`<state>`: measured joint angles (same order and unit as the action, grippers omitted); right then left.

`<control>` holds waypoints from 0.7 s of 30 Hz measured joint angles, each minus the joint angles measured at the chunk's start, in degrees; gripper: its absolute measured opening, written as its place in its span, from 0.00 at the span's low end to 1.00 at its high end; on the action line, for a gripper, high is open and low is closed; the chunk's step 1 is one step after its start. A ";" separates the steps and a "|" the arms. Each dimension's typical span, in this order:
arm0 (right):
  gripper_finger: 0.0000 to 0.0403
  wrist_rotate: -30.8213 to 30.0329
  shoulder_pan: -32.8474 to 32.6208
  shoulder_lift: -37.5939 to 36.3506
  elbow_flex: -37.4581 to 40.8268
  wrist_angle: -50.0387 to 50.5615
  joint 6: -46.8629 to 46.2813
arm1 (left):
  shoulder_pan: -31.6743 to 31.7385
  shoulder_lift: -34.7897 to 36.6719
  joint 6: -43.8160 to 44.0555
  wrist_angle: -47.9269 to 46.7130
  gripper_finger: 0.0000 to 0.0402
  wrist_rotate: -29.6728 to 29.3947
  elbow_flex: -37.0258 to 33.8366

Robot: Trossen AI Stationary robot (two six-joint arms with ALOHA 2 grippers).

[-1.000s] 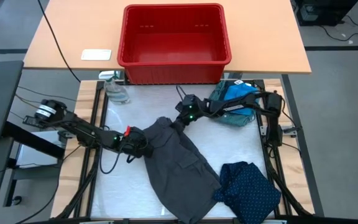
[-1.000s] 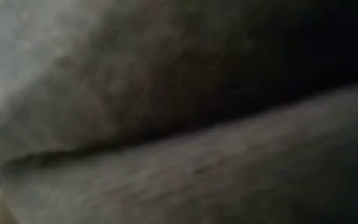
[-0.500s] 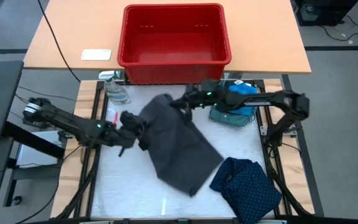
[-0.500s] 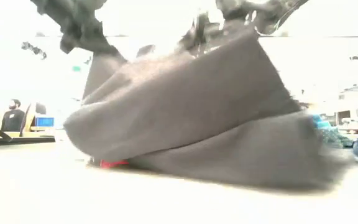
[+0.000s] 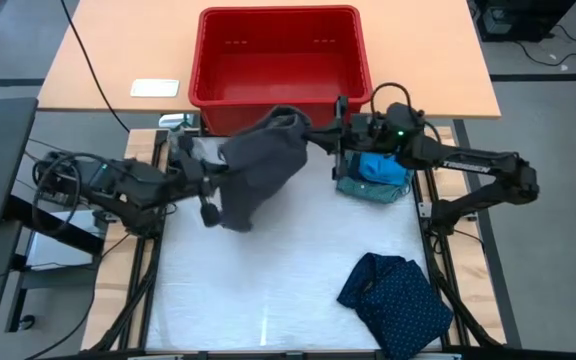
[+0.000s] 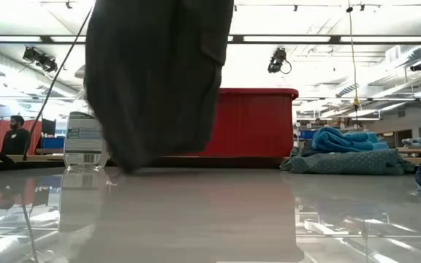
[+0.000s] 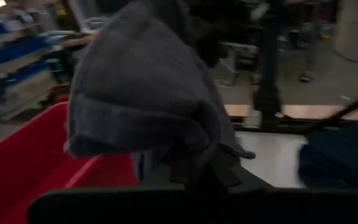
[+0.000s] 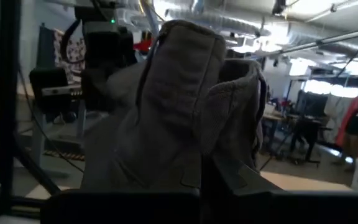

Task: Fold laundry
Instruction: Fold the gray shorts

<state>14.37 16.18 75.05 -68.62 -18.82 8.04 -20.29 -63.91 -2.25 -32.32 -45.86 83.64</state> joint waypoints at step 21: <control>0.03 -4.04 -21.29 -3.44 19.03 33.00 -36.81 | -10.49 -30.13 54.08 7.62 0.04 14.32 -11.09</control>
<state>10.33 -5.11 71.61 -49.59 14.18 -28.76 -30.78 -94.04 51.83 -24.70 -31.54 72.55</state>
